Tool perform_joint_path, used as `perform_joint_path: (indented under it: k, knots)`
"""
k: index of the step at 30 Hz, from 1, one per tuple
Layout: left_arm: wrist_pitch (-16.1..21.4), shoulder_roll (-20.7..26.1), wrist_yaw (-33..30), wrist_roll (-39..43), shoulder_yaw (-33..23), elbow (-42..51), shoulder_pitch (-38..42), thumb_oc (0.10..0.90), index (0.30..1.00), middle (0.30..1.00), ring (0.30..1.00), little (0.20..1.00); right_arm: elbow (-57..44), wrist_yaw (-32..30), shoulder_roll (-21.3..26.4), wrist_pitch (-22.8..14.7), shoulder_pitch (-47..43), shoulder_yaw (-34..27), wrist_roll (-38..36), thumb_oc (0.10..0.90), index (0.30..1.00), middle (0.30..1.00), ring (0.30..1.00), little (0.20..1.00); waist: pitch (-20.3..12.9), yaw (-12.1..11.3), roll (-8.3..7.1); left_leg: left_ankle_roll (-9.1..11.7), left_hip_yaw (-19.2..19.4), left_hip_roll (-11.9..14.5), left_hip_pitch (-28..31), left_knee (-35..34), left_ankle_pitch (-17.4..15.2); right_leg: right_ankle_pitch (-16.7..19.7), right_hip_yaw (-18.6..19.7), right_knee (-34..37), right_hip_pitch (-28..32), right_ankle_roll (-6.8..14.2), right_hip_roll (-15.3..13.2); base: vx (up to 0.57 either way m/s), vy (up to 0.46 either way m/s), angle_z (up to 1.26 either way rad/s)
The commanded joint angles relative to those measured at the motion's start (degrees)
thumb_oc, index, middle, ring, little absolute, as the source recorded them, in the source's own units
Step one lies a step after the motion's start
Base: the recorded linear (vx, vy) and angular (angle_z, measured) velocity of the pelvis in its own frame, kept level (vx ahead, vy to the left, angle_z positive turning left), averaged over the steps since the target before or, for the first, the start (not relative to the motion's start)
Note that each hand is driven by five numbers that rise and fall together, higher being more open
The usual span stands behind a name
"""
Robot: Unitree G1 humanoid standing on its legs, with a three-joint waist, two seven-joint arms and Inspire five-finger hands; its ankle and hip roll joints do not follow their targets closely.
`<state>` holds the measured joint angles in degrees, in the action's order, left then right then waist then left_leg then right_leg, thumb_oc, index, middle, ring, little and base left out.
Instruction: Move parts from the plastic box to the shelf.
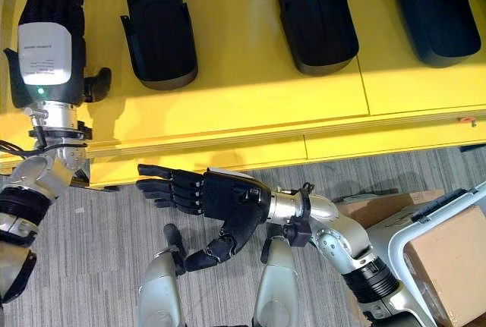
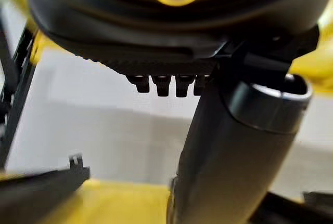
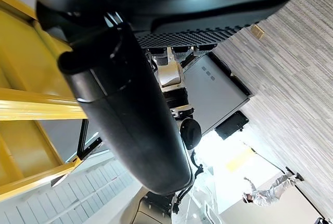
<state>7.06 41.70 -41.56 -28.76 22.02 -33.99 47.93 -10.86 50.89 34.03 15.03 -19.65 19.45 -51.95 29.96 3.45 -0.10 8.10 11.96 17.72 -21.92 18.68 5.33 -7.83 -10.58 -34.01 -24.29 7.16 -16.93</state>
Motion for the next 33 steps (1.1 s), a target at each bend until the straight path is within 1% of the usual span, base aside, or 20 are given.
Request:
perform_joint_path:
  k: [1,4,6,7,8,11,12,13,16,18,21,22,23,24,25,26,27,29,31,33]
  knots:
    - [3.50,2.50,-1.17,2.43,-5.94,7.44,4.00,0.900,1.000,1.000,1.000,1.000,-4.47,4.25,-5.03,-4.69,0.06,-2.94,-4.86,0.900,1.000,1.000,1.000,1.000,-3.86,0.40,-2.13,-1.20,1.40,-0.02,1.49,2.60,-4.68,0.35,1.37,5.29,3.89,-2.00,3.00,0.00,0.000,0.00]
    - [2.44,2.33,-1.92,0.73,-6.95,8.67,3.47,0.900,1.000,1.000,1.000,1.000,-4.50,4.60,-5.16,-4.59,0.53,-3.46,-4.87,0.900,1.000,1.000,1.000,1.000,-3.92,0.39,-2.15,-1.09,1.40,0.04,1.62,2.54,-4.63,0.59,1.35,5.73,4.15,-1.92,2.89,0.00,-0.006,0.02]
    - [0.73,3.12,-4.67,-2.01,-7.95,8.58,3.26,0.900,1.000,1.000,1.000,1.000,-4.55,5.21,-5.40,-4.52,1.11,-4.07,-4.69,0.900,1.000,1.000,1.000,1.000,-3.98,0.44,-2.04,-1.02,1.41,0.04,1.79,2.35,-4.59,0.81,1.41,6.18,4.30,-1.81,2.84,0.00,-0.013,0.05]
    - [0.55,3.25,-5.07,-2.38,-8.02,8.45,3.28,0.900,1.000,1.000,1.000,1.000,-4.56,5.28,-5.44,-4.51,1.20,-4.14,-4.60,0.900,1.000,1.000,1.000,1.000,-4.00,0.44,-2.03,-1.01,1.40,0.03,1.82,2.33,-4.60,0.83,1.41,6.24,4.33,-1.79,2.84,0.00,0.000,0.00]
    - [-0.04,4.36,-6.17,-2.64,-8.15,8.11,3.37,0.900,1.000,1.000,1.000,1.000,-4.80,5.47,-5.38,-4.15,1.15,-4.16,-4.71,0.900,1.000,1.000,1.000,1.000,-4.05,0.51,-1.97,-1.01,1.63,0.13,1.95,2.33,-4.60,0.82,1.47,6.26,4.37,-1.79,2.87,0.00,0.000,0.00]
    - [-0.44,5.04,-7.08,-1.95,-8.66,8.04,2.97,0.900,1.000,1.000,1.000,1.000,-5.11,5.50,-5.25,-4.08,1.53,-4.22,-4.88,0.900,1.000,1.000,1.000,1.000,-4.09,0.43,-1.88,-1.00,1.64,0.11,2.05,2.38,-4.63,0.75,1.39,6.28,4.54,-1.81,2.82,0.00,0.000,0.00]
    - [-0.53,5.76,-9.38,-1.11,-9.74,8.10,2.24,0.900,1.000,1.000,1.000,1.000,-5.00,5.89,-5.12,-4.41,2.05,-4.26,-5.06,0.900,1.000,1.000,1.000,1.000,-4.27,0.19,-1.75,-1.01,1.65,0.12,2.33,2.31,-4.64,0.64,1.21,6.33,4.93,-1.89,2.70,0.04,-0.006,0.01]
    - [-0.43,5.95,-10.27,-1.30,-10.25,8.18,1.81,0.900,1.000,1.000,1.000,1.000,-5.16,5.84,-5.10,-4.32,2.24,-4.28,-5.13,0.900,1.000,1.000,1.000,1.000,-4.40,0.15,-1.71,-0.99,1.60,0.10,2.43,2.23,-4.63,0.62,1.14,6.45,5.11,-1.89,2.69,0.05,-0.005,0.01]
    - [1.10,6.99,-15.61,-1.61,-12.96,9.04,-0.37,0.900,1.000,1.000,1.000,1.000,-6.11,5.62,-5.17,-4.40,3.49,-4.32,-5.06,0.900,1.000,1.000,1.000,1.000,-4.73,-0.25,-1.62,-0.99,1.54,0.02,3.16,1.83,-4.65,0.45,0.80,6.70,5.94,-1.93,2.53,0.05,-0.004,0.03]
    - [3.39,7.12,-19.54,-0.69,-15.84,10.46,-2.54,0.900,1.000,1.000,1.000,1.000,-6.25,5.69,-5.32,-5.41,4.66,-4.01,-4.84,0.900,1.000,1.000,1.000,1.000,-5.02,-0.85,-1.58,-0.98,1.23,-0.14,3.68,1.46,-4.67,0.20,0.48,6.80,6.58,-2.02,2.47,0.05,-0.022,0.04]
    - [5.36,6.39,-22.27,-1.61,-19.05,13.18,-5.24,0.900,1.000,1.000,1.000,1.000,-6.47,5.49,-5.67,-6.40,5.69,-3.65,-4.68,0.900,1.000,1.000,1.000,1.000,-5.34,-1.49,-1.68,-0.92,0.76,-0.30,4.05,1.19,-4.69,0.03,0.08,7.10,7.29,-2.09,2.41,0.04,-0.043,0.06]
    - [5.81,5.57,-23.54,-3.33,-21.99,16.62,-8.62,0.900,1.000,1.000,1.000,1.000,-6.87,5.41,-5.89,-6.95,6.54,-3.61,-4.73,0.900,1.000,1.000,1.000,1.000,-5.78,-2.27,-1.76,-0.90,0.36,-0.37,4.26,0.60,-4.39,0.27,-0.34,7.73,7.78,-2.15,2.41,0.06,-0.049,0.02]
    - [6.07,5.13,-24.01,-3.75,-22.88,17.86,-9.99,0.900,1.000,1.000,1.000,1.000,-6.97,5.24,-5.94,-7.20,6.87,-3.53,-4.73,0.900,1.000,1.000,1.000,1.000,-5.68,-2.45,-1.85,-0.83,0.10,-0.49,4.48,0.87,-4.71,-0.12,-0.42,7.42,8.16,-2.12,2.26,0.06,-0.059,0.08]
    - [6.73,4.35,-24.39,-4.95,-24.53,19.91,-12.25,0.900,1.000,1.000,1.000,1.000,-7.09,4.87,-5.97,-7.84,7.30,-3.28,-4.91,0.900,1.000,1.000,1.000,1.000,-5.97,-3.00,-1.82,-0.85,-0.24,-0.54,4.51,0.52,-4.40,0.10,-0.70,7.82,8.47,-2.32,2.33,0.04,-0.035,0.12]
    - [6.80,4.18,-24.38,-5.20,-25.00,20.67,-12.98,0.900,1.000,1.000,1.000,1.000,-7.11,4.81,-5.98,-8.03,7.42,-3.23,-5.03,0.900,1.000,1.000,1.000,1.000,-6.03,-3.14,-1.84,-0.87,-0.34,-0.58,4.59,0.45,-4.42,0.05,-0.81,7.87,8.62,-2.34,2.33,0.03,-0.055,0.15]
    - [7.75,3.44,-24.18,-5.64,-26.55,23.04,-15.60,0.900,1.000,1.000,1.000,1.000,-7.27,4.84,-6.17,-8.57,8.16,-3.22,-5.34,0.900,1.000,1.000,1.000,1.000,-6.26,-3.65,-1.96,-0.91,-0.81,-0.79,4.82,0.18,-4.46,-0.15,-1.09,7.98,9.14,-2.37,2.36,0.02,-0.045,0.09]
    - [8.16,3.17,-23.98,-5.76,-26.92,23.62,-16.31,0.900,1.000,1.000,1.000,1.000,-7.37,4.75,-6.25,-8.73,8.33,-3.15,-5.39,0.900,1.000,1.000,1.000,1.000,-6.35,-3.83,-2.00,-0.91,-0.91,-0.81,4.87,0.09,-4.44,-0.16,-1.18,8.07,9.27,-2.38,2.36,0.03,-0.064,0.12]
    - [10.23,1.84,-23.86,-6.91,-28.61,26.92,-20.01,0.900,1.000,1.000,1.000,1.000,-7.80,4.29,-6.42,-9.66,9.17,-2.78,-5.22,0.900,1.000,1.000,1.000,1.000,-6.83,-4.55,-2.23,-0.92,-1.25,-0.97,5.48,-0.55,-4.35,-0.20,-1.70,8.84,10.33,-2.37,2.39,0.03,-0.053,0.13]
    - [12.09,0.80,-22.14,-6.65,-29.35,29.66,-22.79,0.900,1.000,1.000,1.000,1.000,-7.90,3.42,-6.33,-11.05,10.12,-2.52,-5.62,0.900,1.000,1.000,1.000,1.000,-7.30,-5.27,-2.41,-0.93,-1.53,-1.13,6.18,-1.20,-4.25,-0.15,-2.14,9.58,11.32,-2.28,2.37,0.03,-0.047,0.10]
    - [14.74,-0.77,-19.45,-5.68,-30.18,33.15,-26.44,0.900,1.000,1.000,1.000,1.000,-7.92,2.62,-6.16,-12.92,11.39,-2.69,-6.23,0.900,1.000,1.000,1.000,1.000,-7.81,-5.87,-2.60,-0.88,-1.86,-1.42,7.58,-2.21,-4.26,-0.22,-2.66,10.79,13.09,-2.03,2.22,0.05,-0.047,0.07]
